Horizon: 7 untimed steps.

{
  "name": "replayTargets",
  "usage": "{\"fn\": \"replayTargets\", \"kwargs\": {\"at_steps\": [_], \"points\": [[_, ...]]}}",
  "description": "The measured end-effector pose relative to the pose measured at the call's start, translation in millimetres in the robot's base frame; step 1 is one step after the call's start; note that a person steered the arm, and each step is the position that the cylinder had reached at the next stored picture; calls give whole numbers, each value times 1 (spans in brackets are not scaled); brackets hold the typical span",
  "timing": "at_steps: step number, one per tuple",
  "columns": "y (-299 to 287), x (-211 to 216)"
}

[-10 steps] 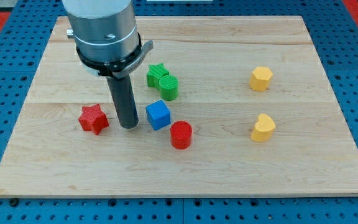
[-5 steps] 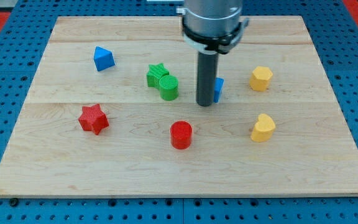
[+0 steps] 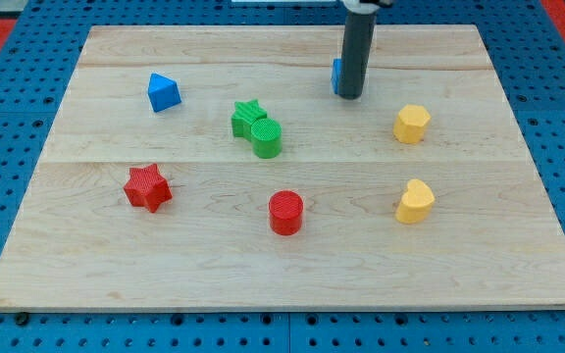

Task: Move the blue cube towards the top right of the board

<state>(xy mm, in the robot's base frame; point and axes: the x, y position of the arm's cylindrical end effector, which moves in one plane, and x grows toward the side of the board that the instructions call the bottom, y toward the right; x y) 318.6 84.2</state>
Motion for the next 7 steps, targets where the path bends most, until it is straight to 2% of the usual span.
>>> {"fn": "replayTargets", "kwargs": {"at_steps": [2, 4, 7], "points": [[-31, -32], [4, -86], [30, -122]]}}
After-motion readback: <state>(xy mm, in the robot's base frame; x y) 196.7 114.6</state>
